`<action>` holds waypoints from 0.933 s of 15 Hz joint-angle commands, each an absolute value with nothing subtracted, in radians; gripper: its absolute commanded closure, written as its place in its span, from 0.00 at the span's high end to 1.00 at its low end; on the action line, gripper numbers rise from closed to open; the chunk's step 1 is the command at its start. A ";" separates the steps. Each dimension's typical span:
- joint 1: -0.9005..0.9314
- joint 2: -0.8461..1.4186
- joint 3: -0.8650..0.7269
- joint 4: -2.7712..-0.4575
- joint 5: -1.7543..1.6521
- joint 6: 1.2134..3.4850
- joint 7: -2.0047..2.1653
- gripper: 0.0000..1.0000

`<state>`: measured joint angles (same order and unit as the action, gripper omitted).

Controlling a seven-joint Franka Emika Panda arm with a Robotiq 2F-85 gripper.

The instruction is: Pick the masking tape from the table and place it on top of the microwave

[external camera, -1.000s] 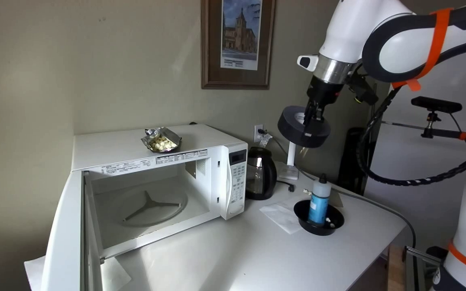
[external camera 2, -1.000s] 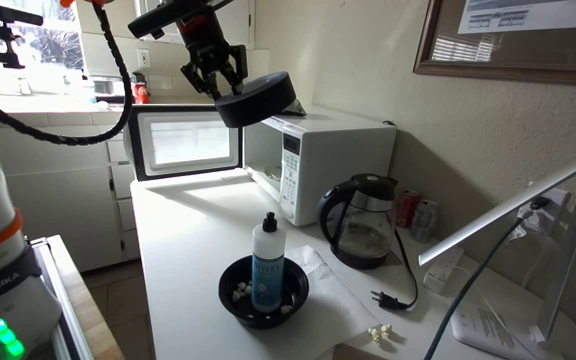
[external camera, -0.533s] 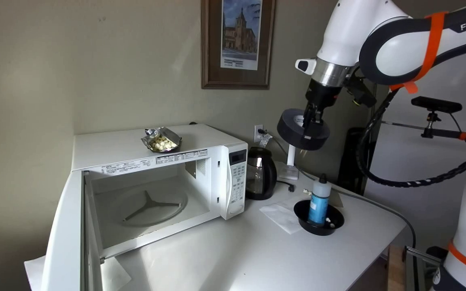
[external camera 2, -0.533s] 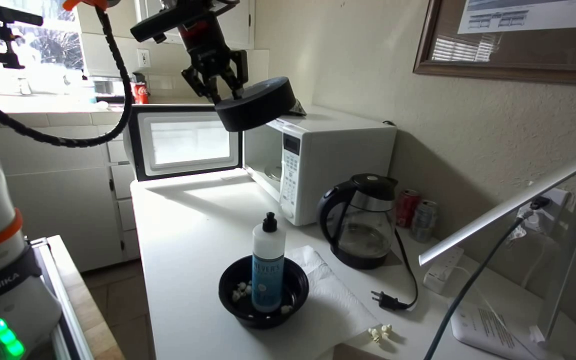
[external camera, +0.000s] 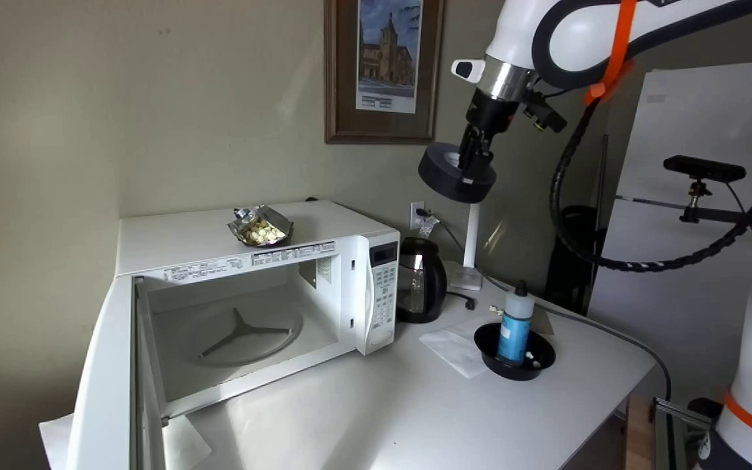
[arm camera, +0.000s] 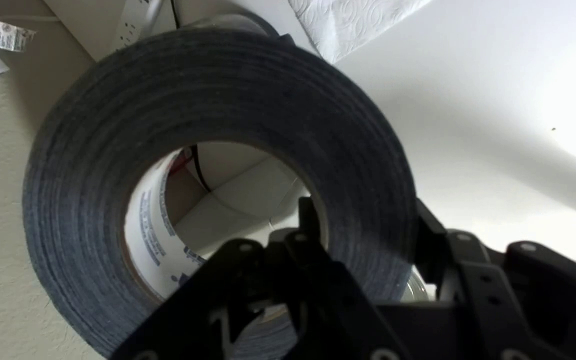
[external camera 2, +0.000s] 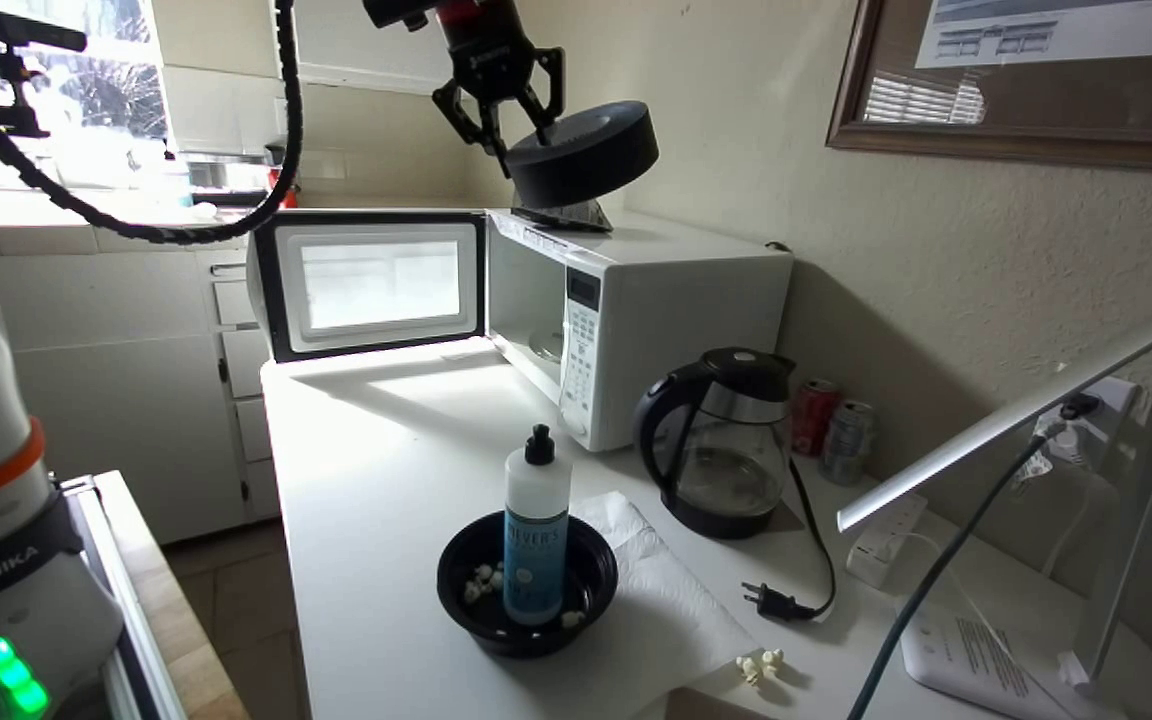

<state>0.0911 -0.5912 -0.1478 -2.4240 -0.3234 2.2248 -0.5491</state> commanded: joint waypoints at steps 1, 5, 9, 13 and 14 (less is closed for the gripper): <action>0.133 -0.450 -0.187 -2.212 -0.241 2.202 -0.708 0.20; 0.142 -0.323 -0.192 -2.039 -0.110 2.154 -0.835 0.20; 0.093 -0.362 -0.150 -2.147 -0.140 2.193 -0.777 0.45; 0.150 -0.297 -0.221 -2.098 0.052 2.172 -0.959 0.20; 0.152 -0.263 -0.233 -2.055 0.109 2.131 -1.025 0.20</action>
